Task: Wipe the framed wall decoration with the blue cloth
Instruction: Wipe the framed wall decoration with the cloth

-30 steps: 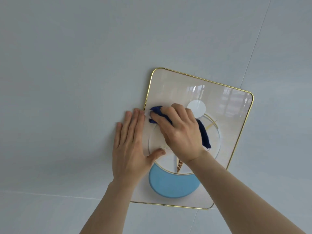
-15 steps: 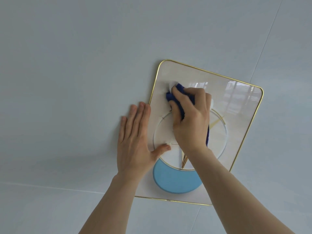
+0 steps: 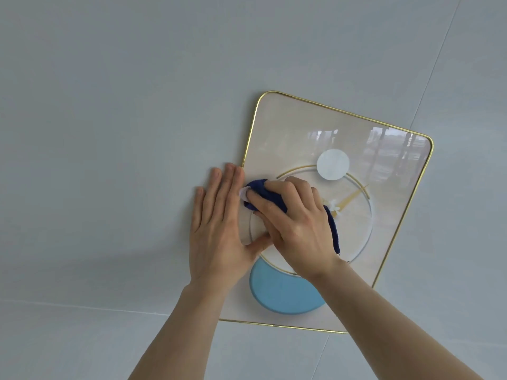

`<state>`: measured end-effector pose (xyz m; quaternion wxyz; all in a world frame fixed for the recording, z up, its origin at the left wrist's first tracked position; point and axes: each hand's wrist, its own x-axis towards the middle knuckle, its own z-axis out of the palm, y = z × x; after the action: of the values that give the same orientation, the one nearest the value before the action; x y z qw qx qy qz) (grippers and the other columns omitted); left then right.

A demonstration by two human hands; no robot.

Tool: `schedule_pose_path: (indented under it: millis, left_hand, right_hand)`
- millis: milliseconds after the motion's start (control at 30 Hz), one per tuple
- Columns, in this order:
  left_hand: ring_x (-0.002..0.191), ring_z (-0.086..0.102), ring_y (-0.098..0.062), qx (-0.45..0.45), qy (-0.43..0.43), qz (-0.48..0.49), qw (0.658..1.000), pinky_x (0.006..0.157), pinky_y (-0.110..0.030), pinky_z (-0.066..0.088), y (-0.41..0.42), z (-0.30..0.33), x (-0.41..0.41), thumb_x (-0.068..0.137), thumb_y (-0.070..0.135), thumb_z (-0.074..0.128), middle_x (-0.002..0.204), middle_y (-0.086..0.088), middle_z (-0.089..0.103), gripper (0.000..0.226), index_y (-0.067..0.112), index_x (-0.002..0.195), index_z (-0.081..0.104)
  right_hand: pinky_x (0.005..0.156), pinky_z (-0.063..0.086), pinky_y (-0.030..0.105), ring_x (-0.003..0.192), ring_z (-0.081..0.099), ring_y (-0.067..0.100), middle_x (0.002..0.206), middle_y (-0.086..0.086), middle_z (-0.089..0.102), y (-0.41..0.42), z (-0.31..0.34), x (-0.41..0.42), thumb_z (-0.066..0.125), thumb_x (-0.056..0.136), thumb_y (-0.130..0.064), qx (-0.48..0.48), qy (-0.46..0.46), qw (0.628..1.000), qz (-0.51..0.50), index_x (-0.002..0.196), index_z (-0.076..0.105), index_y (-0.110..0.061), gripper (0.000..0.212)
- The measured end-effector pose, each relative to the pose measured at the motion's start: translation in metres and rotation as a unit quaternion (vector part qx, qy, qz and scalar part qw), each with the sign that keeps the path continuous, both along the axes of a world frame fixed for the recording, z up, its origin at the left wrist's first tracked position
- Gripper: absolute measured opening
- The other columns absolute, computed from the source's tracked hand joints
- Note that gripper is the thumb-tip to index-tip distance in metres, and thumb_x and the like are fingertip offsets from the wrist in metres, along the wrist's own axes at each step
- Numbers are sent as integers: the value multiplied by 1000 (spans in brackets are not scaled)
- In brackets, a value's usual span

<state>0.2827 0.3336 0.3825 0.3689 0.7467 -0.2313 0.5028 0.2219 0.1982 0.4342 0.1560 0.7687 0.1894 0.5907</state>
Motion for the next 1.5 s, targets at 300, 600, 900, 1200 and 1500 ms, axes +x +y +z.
schedule_pose_path:
  millis: [300,600,900,1200,1500]
  left_hand:
    - [161,11,-17,0,-4,-3,1000,131,-44,16,1,0,-3,73,83,65,172,-1,21,122,14,163,20]
    - [161,9,-15,2,11,0,1000,132,-43,15,1,2,-6,77,85,51,173,0,18,116,15,163,18]
    - [161,7,-15,-1,42,-12,999,132,-41,14,4,7,-15,68,76,74,172,2,18,126,19,163,15]
    - [162,2,-19,48,111,-30,992,132,-45,11,12,17,-35,68,57,86,174,-2,10,131,18,164,5]
    - [144,39,-21,-35,161,-58,985,118,-41,35,22,-12,-102,78,45,82,156,1,45,96,24,156,31]
  right_hand:
    - [78,50,43,103,56,31,112,11,73,-14,12,6,73,94,-9,-69,-26,997,-26,124,75,-22,33]
    - [76,54,46,100,54,34,113,14,70,2,-2,8,75,92,-4,102,-51,993,-10,124,75,-18,35]
    - [72,57,43,91,61,34,106,11,68,-43,-56,-41,82,74,10,73,47,991,-100,122,74,-18,57]
    - [51,49,31,78,60,25,89,-4,60,-58,-99,-107,87,82,-16,225,202,935,-185,111,77,-31,35]
    - [85,53,32,94,71,18,97,-9,76,-56,-133,-161,74,93,-20,613,333,713,-65,87,73,-47,27]
